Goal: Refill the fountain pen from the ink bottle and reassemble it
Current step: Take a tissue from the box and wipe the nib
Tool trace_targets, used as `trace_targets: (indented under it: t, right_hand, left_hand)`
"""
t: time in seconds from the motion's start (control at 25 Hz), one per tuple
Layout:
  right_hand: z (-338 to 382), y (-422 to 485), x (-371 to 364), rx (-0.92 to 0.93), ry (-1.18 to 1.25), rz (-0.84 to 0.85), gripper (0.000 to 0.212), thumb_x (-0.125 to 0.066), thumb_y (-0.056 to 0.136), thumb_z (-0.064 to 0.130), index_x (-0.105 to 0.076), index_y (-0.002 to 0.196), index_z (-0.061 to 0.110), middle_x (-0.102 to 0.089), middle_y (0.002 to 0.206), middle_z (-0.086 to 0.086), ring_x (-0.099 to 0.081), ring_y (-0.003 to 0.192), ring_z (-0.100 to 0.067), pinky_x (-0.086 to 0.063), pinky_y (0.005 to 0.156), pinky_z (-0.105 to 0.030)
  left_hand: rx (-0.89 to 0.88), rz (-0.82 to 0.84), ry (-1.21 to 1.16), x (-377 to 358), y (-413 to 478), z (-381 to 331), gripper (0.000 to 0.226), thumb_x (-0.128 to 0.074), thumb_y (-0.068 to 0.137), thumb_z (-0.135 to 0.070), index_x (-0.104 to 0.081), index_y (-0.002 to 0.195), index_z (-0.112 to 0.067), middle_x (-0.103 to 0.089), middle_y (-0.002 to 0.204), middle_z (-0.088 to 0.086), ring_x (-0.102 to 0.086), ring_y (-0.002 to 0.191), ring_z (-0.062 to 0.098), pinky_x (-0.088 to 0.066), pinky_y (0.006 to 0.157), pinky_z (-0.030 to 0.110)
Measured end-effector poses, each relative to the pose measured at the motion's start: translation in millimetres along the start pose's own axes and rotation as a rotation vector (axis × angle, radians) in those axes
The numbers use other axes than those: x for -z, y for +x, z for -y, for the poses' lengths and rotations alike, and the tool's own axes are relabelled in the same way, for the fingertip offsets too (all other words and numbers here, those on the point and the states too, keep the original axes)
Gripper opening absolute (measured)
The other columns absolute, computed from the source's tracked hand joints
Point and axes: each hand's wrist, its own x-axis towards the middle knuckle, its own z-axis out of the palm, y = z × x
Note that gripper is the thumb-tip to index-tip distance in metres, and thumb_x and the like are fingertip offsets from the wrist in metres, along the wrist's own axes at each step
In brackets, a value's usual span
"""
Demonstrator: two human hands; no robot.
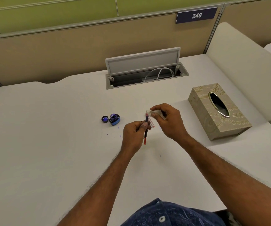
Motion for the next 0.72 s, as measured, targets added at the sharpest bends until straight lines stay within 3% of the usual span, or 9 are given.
trace_targets:
  t: [0.28, 0.48, 0.64, 0.72]
  right_hand:
    - [-5.6, -5.6, -2.0, -0.096, 0.110, 0.051, 0.013, -0.066, 0.089, 0.016, -0.068, 0.102, 0.015, -0.068, 0.100, 0.003, -0.063, 0.094, -0.015, -0.054, 0.082, -0.024]
    - [-20.6, -1.9, -2.9, -0.226, 0.165, 0.078, 0.012, -0.069, 0.087, 0.015, -0.071, 0.099, 0.016, -0.072, 0.098, 0.001, -0.066, 0.093, -0.021, -0.056, 0.082, -0.032]
    - [-39.8, -10.7, 0.6, -0.333, 0.105, 0.129, 0.013, -0.068, 0.087, 0.013, -0.070, 0.100, 0.016, -0.068, 0.106, 0.003, -0.062, 0.088, -0.011, -0.048, 0.069, -0.014]
    - [-50.9, -19.0, 1.5, -0.311, -0.041, 0.159, 0.015, -0.066, 0.088, 0.013, -0.068, 0.101, 0.020, -0.062, 0.103, 0.004, -0.058, 0.085, -0.012, -0.043, 0.070, -0.017]
  left_hand:
    - [0.039, 0.040, 0.009, -2.4, -0.3, -1.4, 0.025, -0.048, 0.099, -0.018, -0.071, 0.104, -0.008, -0.072, 0.094, 0.004, -0.066, 0.085, 0.013, -0.044, 0.069, 0.006]
    - [0.077, 0.055, 0.003, -3.2, 0.0, 2.7, 0.027, -0.048, 0.099, -0.017, -0.070, 0.108, -0.004, -0.072, 0.094, 0.006, -0.066, 0.088, 0.016, -0.046, 0.073, 0.010]
    - [0.095, 0.061, 0.007, -1.5, 1.8, 9.0, 0.025, -0.051, 0.098, -0.018, -0.072, 0.105, -0.008, -0.073, 0.092, 0.002, -0.067, 0.088, 0.014, -0.047, 0.071, 0.010]
    - [0.088, 0.050, 0.011, 0.9, 3.2, 13.6, 0.018, -0.056, 0.096, -0.021, -0.074, 0.097, -0.015, -0.074, 0.091, -0.001, -0.068, 0.089, 0.011, -0.046, 0.071, 0.009]
